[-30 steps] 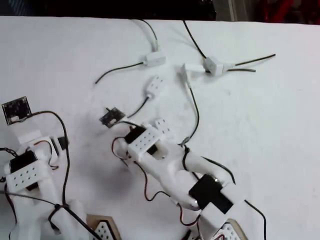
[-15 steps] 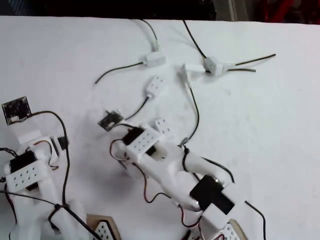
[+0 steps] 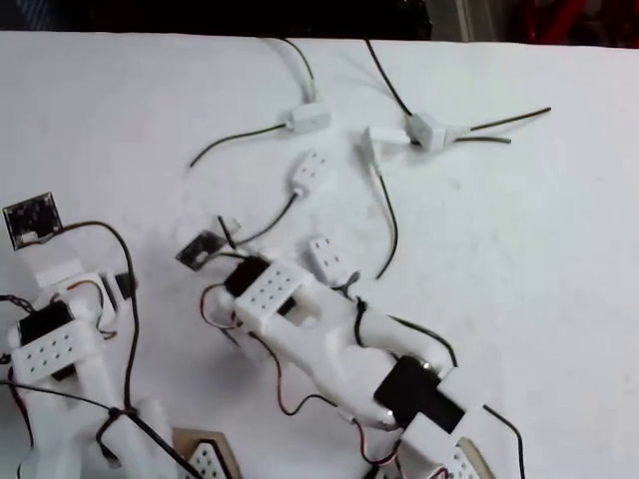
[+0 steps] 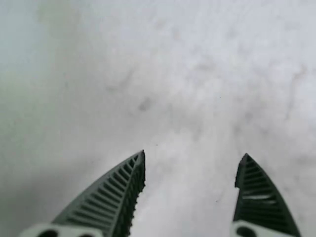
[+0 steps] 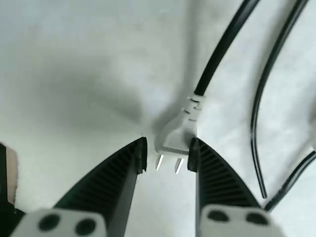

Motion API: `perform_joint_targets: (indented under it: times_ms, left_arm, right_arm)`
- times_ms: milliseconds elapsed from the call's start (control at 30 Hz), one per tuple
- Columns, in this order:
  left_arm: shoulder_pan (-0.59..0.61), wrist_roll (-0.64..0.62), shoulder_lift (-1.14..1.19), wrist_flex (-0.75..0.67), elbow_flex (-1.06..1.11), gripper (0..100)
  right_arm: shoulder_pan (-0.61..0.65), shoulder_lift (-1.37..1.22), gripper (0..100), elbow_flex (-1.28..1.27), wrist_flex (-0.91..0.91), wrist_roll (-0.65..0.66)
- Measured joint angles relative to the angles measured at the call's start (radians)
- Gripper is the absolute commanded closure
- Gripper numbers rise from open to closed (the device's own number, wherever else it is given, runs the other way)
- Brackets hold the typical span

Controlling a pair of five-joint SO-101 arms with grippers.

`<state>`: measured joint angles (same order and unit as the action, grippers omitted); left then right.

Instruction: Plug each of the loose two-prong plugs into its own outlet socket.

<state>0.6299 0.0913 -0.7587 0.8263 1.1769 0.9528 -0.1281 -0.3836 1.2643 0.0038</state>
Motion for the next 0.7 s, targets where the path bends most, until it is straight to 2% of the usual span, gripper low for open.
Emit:
perform_joint_targets:
  times_ms: [367, 567, 700]
  left_arm:
    - [0.0, 0.0, 0.0, 0.0, 0.0, 71]
    - [0.0, 0.0, 0.0, 0.0, 0.0, 71]
    - [0.0, 0.0, 0.0, 0.0, 0.0, 71]
  right_arm:
    - [-0.002, 0.002, 87.3, -0.114, -0.118, 0.0]
    - [-0.005, 0.002, 98.0, -0.118, -0.127, 0.0]
    - [-0.005, 0.002, 98.1, -0.12, -0.15, 0.0]
